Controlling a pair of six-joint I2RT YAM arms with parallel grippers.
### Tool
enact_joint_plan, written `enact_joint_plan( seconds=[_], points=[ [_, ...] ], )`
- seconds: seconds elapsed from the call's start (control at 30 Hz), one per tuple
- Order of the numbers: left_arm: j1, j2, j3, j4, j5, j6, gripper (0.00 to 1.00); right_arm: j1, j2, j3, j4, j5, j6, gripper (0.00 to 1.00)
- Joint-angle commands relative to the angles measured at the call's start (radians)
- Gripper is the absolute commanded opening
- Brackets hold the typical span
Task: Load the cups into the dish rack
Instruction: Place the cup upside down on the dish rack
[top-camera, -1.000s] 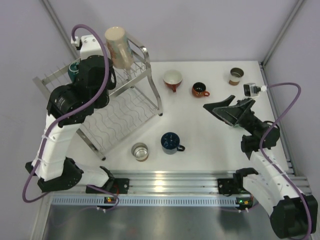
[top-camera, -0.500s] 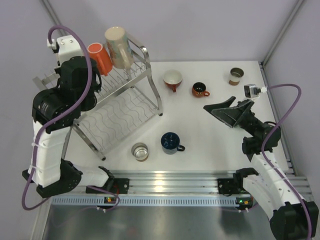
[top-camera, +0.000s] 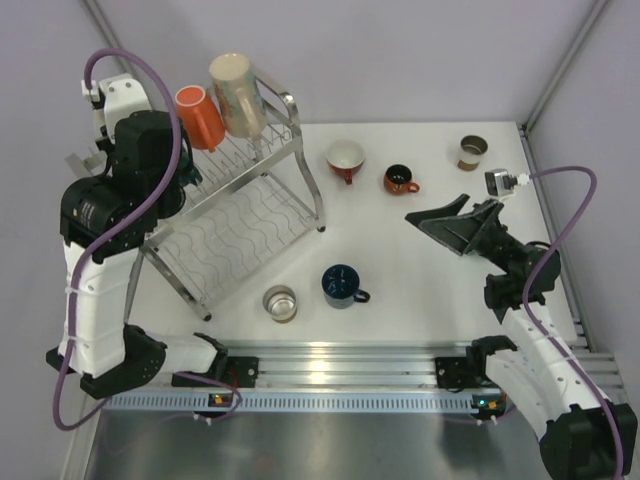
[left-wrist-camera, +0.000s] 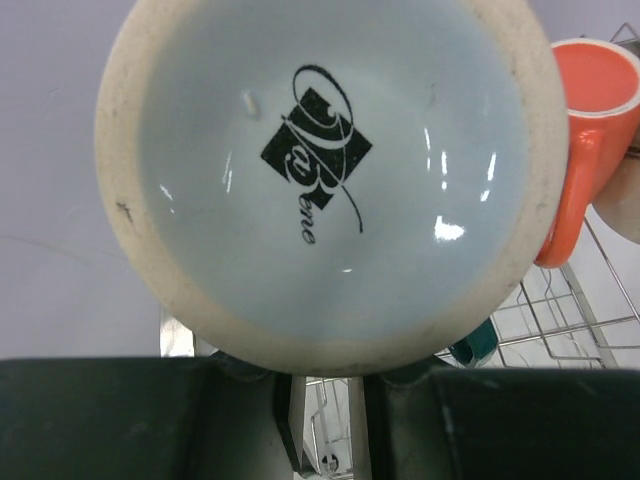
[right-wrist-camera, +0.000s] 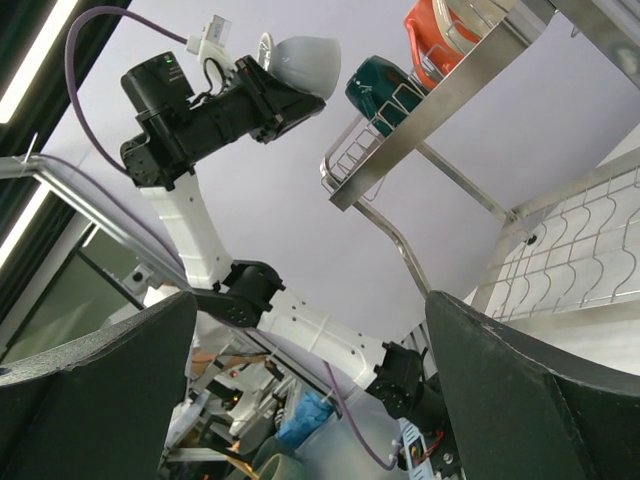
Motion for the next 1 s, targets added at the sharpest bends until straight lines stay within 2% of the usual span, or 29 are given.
enact_joint_plan(
  seconds=[0.0,0.27,0.43,0.63,0.97],
  points=[
    [0.047,-0.028,-0.009,0.038,0.027,0.01,0.0,-0.015,-0.015,0.062,0.008,-0.013,-0.031,0.98],
    [0.171,-0.067,-0.133,0.076,0.132,-0.058,0.0,-0.019,-0.012,0.067,-0.028,-0.028,-0.062,0.98],
    [0.179,-0.094,-0.139,0.07,0.13,-0.073,0.0,-0.019,-0.023,0.065,-0.043,-0.037,-0.082,0.98],
    [0.179,-0.081,-0.098,0.067,0.166,-0.075,0.0,-0.02,-0.043,0.096,-0.149,-0.046,-0.161,0.98],
    [0.182,-0.086,-0.133,0.026,0.132,-0.179,0.0,-0.019,-0.053,0.116,-0.233,-0.057,-0.211,0.98]
  ],
)
